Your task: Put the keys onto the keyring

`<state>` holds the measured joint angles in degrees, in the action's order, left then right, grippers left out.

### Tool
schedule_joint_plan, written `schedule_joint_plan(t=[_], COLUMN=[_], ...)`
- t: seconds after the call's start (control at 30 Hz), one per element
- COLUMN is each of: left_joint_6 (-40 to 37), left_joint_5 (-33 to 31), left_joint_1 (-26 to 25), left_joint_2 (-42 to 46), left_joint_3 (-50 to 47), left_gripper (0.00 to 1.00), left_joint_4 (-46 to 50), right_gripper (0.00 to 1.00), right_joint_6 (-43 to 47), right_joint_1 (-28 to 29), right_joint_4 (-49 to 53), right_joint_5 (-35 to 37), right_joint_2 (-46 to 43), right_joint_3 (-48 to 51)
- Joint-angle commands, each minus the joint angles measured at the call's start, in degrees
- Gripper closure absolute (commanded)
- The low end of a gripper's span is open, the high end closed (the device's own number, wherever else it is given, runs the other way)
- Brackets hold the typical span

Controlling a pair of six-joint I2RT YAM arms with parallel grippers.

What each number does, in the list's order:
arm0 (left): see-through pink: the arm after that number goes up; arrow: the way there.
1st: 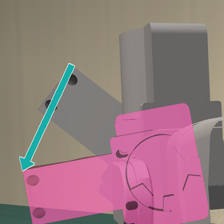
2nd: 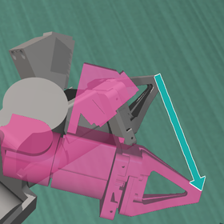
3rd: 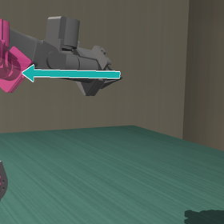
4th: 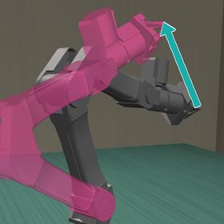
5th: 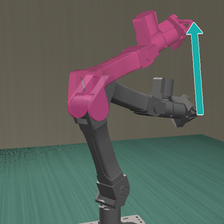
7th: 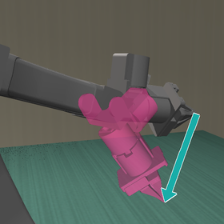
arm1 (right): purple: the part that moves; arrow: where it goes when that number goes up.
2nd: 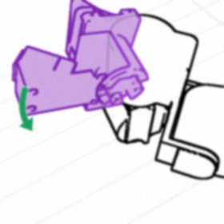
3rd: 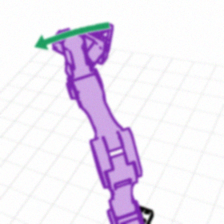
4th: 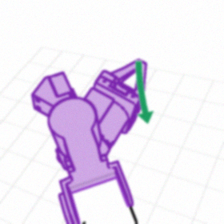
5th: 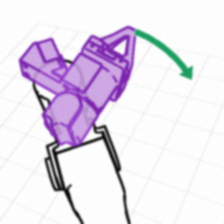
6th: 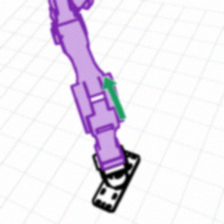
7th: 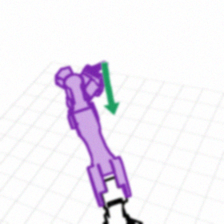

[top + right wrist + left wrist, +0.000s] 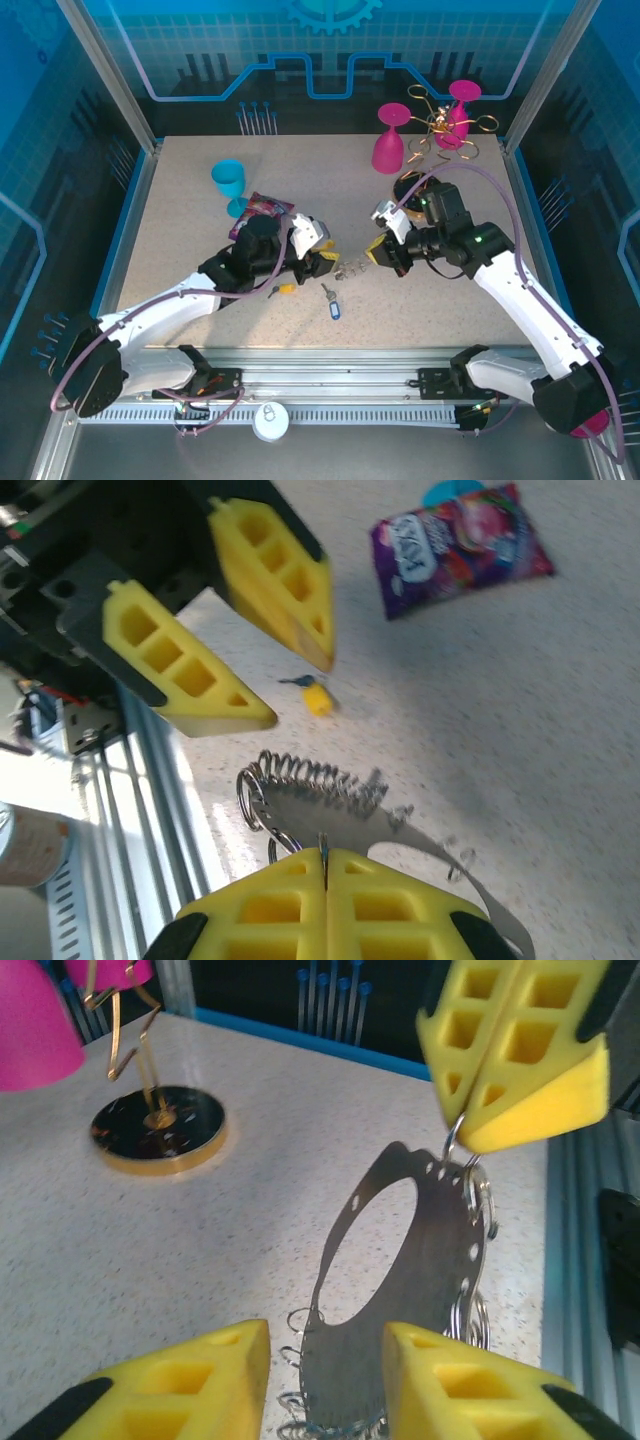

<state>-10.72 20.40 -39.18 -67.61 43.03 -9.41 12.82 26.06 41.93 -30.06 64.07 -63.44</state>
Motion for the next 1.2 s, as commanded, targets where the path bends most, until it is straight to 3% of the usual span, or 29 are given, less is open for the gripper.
schedule_joint_plan(t=[0.0, 0.4, 0.73, 0.93, 1.17], left_joint_6=[-2.4, -2.0, -3.6, -4.3, -5.4], left_joint_5=[7.6, 20.6, 20.0, 19.4, 19.2], left_joint_1=[0.0, 0.0, 0.0, 0.0, 0.0], left_joint_2=[2.1, 0.6, -0.4, -0.2, -0.1], left_joint_3=[0.1, -0.1, -0.3, -0.5, -0.8], left_gripper=[0.67, 0.69, 0.72, 0.80, 1.00], left_joint_4=[-3.2, -6.1, -6.3, -7.0, -7.1], right_gripper=[1.00, 1.00, 1.00, 1.00, 1.00], right_joint_6=[4.6, 7.1, 5.9, 5.8, 6.3], right_joint_1=[1.9, 4.9, 6.6, 7.6, 7.9], right_joint_4=[-2.5, -5.0, -7.6, -7.8, -7.2], right_joint_5=[-6.7, -9.7, -10.7, -10.6, -10.4], right_joint_2=[-1.0, -0.1, 0.7, 1.1, 1.3], right_joint_3=[-1.1, -1.8, -1.7, -1.7, -1.6])
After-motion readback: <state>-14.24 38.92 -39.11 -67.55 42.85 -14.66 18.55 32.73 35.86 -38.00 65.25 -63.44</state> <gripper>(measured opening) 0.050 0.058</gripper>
